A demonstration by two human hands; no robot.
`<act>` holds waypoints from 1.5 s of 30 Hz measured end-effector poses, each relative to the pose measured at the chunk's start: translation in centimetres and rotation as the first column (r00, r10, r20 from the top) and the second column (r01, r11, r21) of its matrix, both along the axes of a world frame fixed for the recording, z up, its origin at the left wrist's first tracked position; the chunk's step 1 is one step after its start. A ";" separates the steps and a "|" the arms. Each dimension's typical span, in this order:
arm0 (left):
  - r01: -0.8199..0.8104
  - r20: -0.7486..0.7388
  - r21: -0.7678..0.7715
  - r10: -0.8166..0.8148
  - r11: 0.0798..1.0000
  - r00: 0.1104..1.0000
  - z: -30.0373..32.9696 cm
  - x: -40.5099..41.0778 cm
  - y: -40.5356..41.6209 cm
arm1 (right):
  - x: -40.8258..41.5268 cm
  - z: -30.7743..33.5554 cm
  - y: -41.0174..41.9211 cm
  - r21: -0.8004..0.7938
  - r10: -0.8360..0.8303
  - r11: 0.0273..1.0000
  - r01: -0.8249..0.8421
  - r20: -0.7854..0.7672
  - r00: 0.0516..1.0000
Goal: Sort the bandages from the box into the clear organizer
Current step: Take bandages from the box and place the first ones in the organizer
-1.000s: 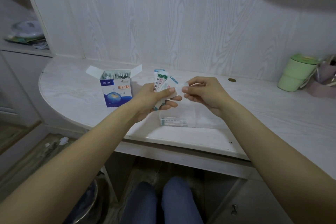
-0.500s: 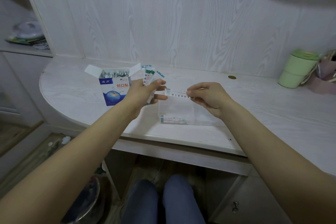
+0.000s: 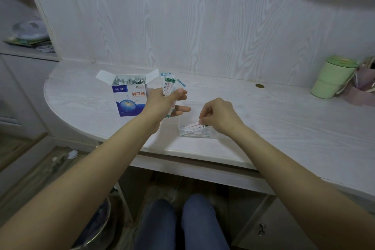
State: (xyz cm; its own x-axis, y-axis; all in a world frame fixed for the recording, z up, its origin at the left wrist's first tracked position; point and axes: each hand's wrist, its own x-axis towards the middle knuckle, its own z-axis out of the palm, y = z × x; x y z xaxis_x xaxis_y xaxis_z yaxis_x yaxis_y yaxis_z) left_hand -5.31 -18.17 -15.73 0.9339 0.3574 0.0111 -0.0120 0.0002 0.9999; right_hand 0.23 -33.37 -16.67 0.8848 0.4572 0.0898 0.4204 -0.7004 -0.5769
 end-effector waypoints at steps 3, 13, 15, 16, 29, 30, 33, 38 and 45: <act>0.011 -0.010 -0.004 -0.011 1.000 1.000 -0.2 0.1 0.0 | -0.2 0.0 0.1 -0.112 0.093 0.990 -0.085 0.072 0.993; 0.037 -0.015 -0.063 -0.038 0.997 0.999 -0.1 0.1 -0.3 | 0.7 0.4 0.8 -0.316 0.208 0.934 -0.165 0.107 0.972; 0.053 -0.013 -0.076 -0.054 0.996 0.998 0.0 -0.1 -0.3 | 0.8 0.5 0.5 -0.289 0.225 0.938 -0.192 0.088 0.970; 0.069 -0.012 -0.076 -0.070 0.995 0.997 0.0 -0.2 -0.2 | 0.8 0.7 0.3 -0.215 0.222 0.955 -0.203 0.071 0.972; 0.379 -0.087 0.101 -0.372 0.920 0.924 1.0 -1.0 -2.1 | 0.5 3.1 -2.3 0.507 0.055 0.862 -0.002 -0.090 0.994; 0.378 -0.082 0.081 -0.372 0.922 0.924 1.0 -1.0 -2.1 | 0.7 3.1 -2.7 0.506 0.043 0.863 0.014 -0.102 0.994; 0.363 -0.079 0.119 -0.356 0.924 0.931 1.2 -0.8 -2.5 | 0.9 3.0 -3.8 0.528 0.035 0.848 0.044 -0.139 0.990; 0.277 -0.063 0.135 -0.271 0.951 0.961 1.1 -0.2 -2.9 | 0.6 2.8 -4.8 0.573 0.050 0.819 0.046 -0.151 0.987; 0.081 0.052 0.096 -0.086 0.992 0.995 1.1 0.4 -3.7 | 1.0 2.3 -5.6 0.552 -0.041 0.827 0.106 -0.130 0.991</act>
State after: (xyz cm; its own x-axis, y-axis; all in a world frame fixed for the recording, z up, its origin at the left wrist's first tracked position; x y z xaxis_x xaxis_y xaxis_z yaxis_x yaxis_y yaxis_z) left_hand -4.89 -21.90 -14.60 0.9574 0.2731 0.0936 -0.0716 -0.0897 0.9934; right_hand 1.26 -39.02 -14.35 0.9328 0.2917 0.2118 0.2933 -0.2728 -0.9163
